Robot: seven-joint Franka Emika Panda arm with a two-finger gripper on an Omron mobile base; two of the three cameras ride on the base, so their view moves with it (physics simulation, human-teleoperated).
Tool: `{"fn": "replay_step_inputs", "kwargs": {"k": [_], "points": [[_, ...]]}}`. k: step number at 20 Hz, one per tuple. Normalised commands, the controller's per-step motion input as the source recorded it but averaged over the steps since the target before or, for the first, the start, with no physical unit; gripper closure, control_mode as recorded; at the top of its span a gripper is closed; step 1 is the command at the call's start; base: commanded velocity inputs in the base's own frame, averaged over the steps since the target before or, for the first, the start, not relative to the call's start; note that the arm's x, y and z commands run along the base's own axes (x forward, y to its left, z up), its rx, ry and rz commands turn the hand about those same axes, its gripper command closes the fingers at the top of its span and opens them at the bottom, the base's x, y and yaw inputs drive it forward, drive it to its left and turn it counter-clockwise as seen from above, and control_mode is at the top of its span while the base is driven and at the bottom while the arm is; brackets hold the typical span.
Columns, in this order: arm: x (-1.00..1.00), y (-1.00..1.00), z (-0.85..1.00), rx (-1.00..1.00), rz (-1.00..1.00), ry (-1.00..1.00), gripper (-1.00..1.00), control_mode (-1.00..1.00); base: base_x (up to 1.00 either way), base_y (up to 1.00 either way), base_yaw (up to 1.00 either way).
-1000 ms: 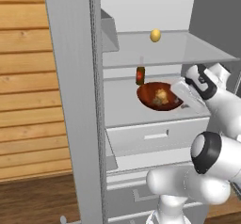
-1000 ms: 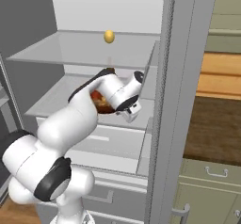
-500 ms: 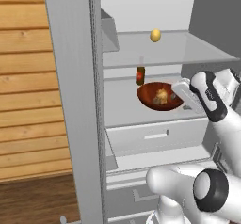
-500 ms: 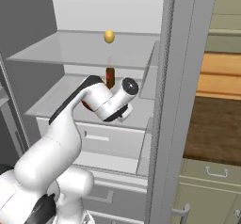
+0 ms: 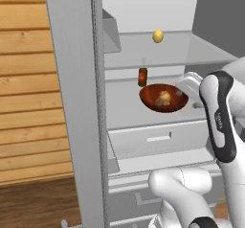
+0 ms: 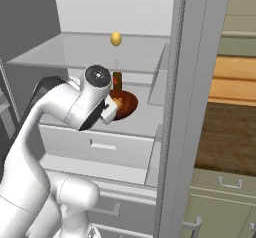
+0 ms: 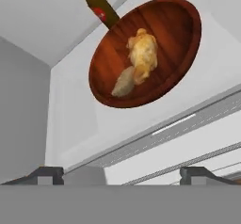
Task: Pick the chicken drumstick and sweet potato from their plates and place them in the bowl. Then put the bowl in the fridge.
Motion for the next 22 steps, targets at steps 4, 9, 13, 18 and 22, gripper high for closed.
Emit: {"fn": "replay_step_inputs", "kwargs": {"k": [4, 9, 13, 18, 22], "points": [[-0.82, 0.44, 0.54, -0.37, 0.04, -0.04, -1.0, -1.0, 0.0, 0.0, 0.0], [-0.98, 0.08, 0.8, -0.19, 0.08, -0.01, -1.0, -1.0, 0.0, 0.0, 0.0], [-0.95, -0.04, 0.2, -0.32, 0.15, -0.28, -1.0, -1.0, 0.0, 0.0, 0.0], [-0.82, 0.0, 0.09, -0.3, 0.09, -0.38, -1.0, -1.0, 0.0, 0.0, 0.0], [-0.11, 0.0, 0.12, -0.09, 0.0, -0.25, -1.0, -1.0, 0.0, 0.0, 0.0]]}}
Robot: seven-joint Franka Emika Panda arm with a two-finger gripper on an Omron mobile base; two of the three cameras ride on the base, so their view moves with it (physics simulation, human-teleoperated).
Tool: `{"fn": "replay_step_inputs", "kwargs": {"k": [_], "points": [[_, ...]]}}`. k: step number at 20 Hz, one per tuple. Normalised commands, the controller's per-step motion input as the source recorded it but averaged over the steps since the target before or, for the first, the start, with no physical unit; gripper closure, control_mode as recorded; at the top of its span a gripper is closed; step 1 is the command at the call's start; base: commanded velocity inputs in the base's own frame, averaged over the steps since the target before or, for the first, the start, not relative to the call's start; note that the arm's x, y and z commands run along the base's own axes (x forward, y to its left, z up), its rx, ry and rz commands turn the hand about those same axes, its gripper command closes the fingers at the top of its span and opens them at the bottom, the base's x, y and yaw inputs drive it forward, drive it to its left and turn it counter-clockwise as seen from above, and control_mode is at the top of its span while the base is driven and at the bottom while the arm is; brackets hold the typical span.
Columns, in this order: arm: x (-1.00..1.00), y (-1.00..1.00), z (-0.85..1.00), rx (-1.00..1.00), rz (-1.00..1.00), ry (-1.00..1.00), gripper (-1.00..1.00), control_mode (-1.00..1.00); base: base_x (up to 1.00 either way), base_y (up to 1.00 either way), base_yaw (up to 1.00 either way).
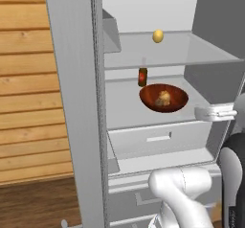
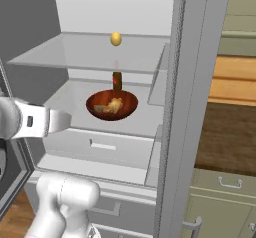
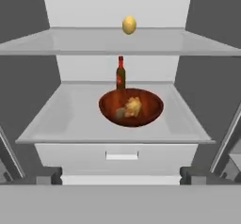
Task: Pick the chicken drumstick and sweet potato from their plates and place them in the bowl. Then put the bowl in the fridge.
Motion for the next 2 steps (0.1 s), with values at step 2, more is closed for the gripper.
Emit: {"fn": "replay_step_inputs", "kwargs": {"k": [2], "points": [[0.0, 0.04, 0.23, 0.0, 0.0, -0.18, -1.0, -1.0, 0.0, 0.0, 0.0]]}}
